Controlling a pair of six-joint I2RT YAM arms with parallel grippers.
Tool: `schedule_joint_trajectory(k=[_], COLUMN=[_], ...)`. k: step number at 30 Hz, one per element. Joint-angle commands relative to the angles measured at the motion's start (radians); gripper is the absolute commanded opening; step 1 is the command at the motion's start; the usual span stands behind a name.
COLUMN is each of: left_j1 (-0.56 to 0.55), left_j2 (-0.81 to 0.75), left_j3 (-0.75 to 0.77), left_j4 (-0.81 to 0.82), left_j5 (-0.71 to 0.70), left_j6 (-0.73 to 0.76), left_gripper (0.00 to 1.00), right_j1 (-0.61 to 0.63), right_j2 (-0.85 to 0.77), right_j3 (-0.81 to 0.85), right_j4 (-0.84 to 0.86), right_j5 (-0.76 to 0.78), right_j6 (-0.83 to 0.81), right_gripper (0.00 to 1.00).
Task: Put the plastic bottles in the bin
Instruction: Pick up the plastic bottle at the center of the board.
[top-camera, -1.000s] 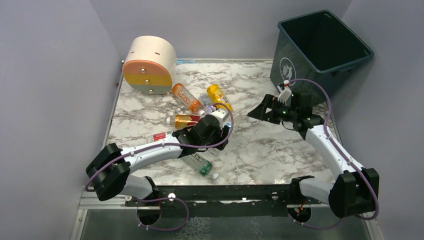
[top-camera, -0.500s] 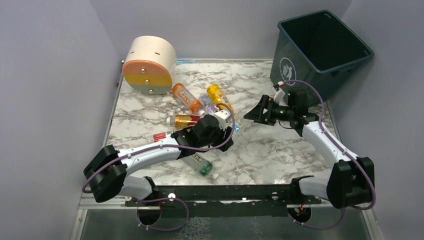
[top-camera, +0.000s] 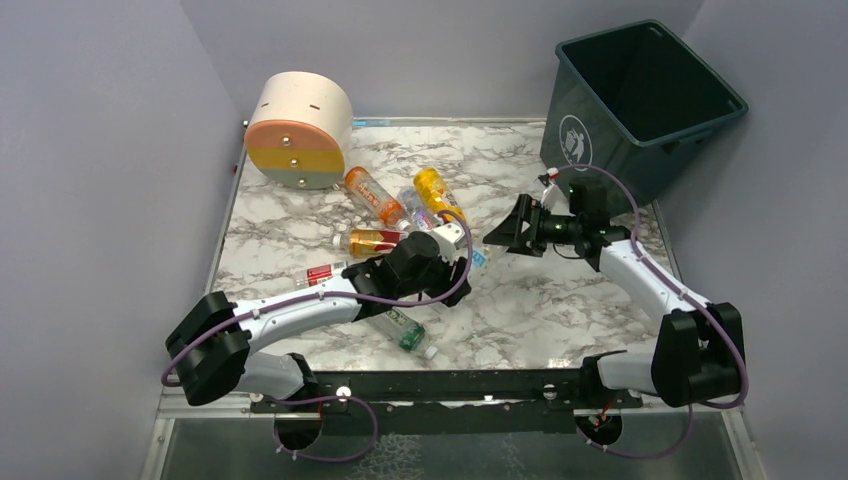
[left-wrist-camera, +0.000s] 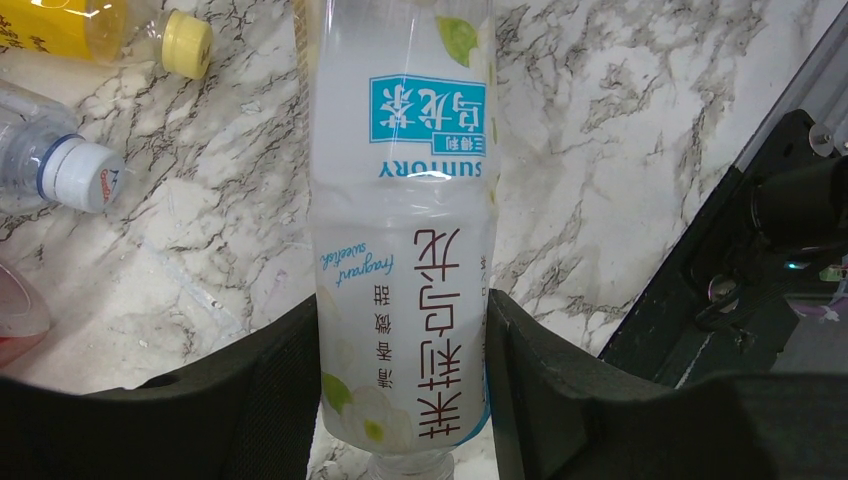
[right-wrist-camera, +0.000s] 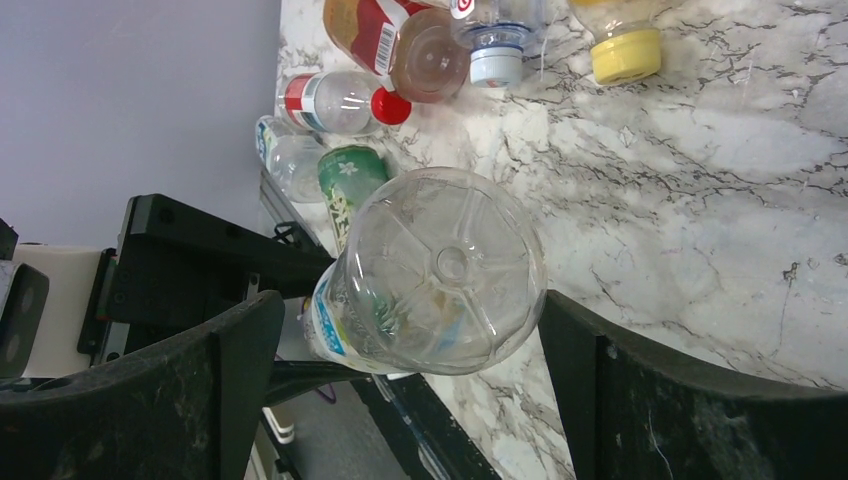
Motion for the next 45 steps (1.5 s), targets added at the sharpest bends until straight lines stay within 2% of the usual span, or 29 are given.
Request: schedule_joint_trajectory(k=[1,15,21,27,34,40,45], left_j1=[-0.012,-0.030,-0.034,-0.034,-0.034,-0.034,-0.034], left_j2=[-0.012,-0.023,-0.025,-0.022,-0.029,-0.038,-0.070], left_j3=[-0.003,-0.004,-0.007,-0.007,-0.003,-0.008,-0.024], left_j4=[0.046,0.063,0.069,0.067,0.045,0.035,0.045], left_j5=[0.018,0.009,0.009,0.002,-0.030,-0.048,-0.066], left_j6=[0.016,0.026,0.034,0.037,0.036,0.027,0.011], left_gripper=[0.57,0.57,0.56,0.57,0.69,0.78,0.96], right_j1=[0.014,0.044,0.052,0.055,0.055,0.056,0.056], right_j2=[0.010,0.027,0.035,0.039,0.038,0.032,0.027], right_j3=[-0.011,-0.028,-0.024,-0.021,-0.014,-0.019,-0.024], right_j4=[0.033,0.046,0.057,0.064,0.065,0.069,0.069], right_j5=[-0.045,-0.046,-0.053,-0.054,-0.045,-0.039,-0.035], right_j6=[0.006,0.005,0.011,0.016,0.018,0.022,0.024], right_gripper=[1.00,0.99,0.91,0.76,0.67,0.65,0.64])
